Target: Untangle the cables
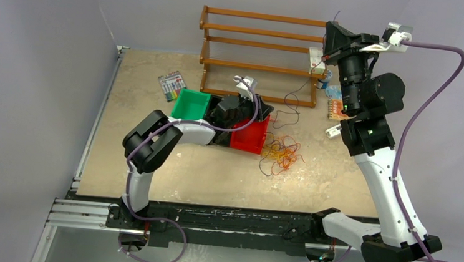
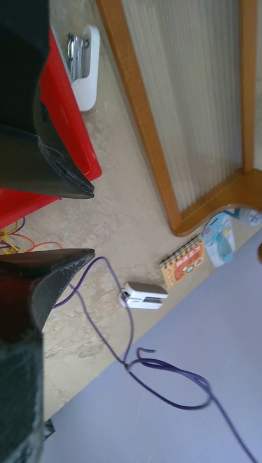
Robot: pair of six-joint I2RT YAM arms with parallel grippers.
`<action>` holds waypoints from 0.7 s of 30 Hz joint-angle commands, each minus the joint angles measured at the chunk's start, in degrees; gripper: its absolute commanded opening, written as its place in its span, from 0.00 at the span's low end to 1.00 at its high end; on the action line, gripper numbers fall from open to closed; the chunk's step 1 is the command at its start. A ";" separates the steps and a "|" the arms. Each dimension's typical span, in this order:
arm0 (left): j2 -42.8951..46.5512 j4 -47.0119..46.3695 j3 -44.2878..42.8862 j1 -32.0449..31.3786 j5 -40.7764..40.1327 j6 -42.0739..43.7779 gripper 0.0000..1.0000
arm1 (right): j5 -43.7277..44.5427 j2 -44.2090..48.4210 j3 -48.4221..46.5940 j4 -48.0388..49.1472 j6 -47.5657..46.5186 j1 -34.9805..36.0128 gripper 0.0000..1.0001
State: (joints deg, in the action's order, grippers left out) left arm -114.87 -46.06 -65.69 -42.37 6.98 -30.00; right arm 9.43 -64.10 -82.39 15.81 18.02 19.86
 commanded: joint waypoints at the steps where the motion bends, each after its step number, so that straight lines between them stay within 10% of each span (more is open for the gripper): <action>1: 6.90 0.53 0.33 0.37 -7.62 -0.43 0.39 | -0.46 0.55 -1.37 3.08 0.53 0.01 0.00; 21: 8.10 8.74 -3.04 -6.01 -4.72 2.54 0.61 | -0.58 0.20 -1.10 3.52 0.69 0.01 0.00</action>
State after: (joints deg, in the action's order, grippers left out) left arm -107.98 -36.95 -66.08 -47.11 1.30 -28.97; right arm 9.43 -64.12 -82.39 15.84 18.06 19.86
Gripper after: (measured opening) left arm 0.599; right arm 0.008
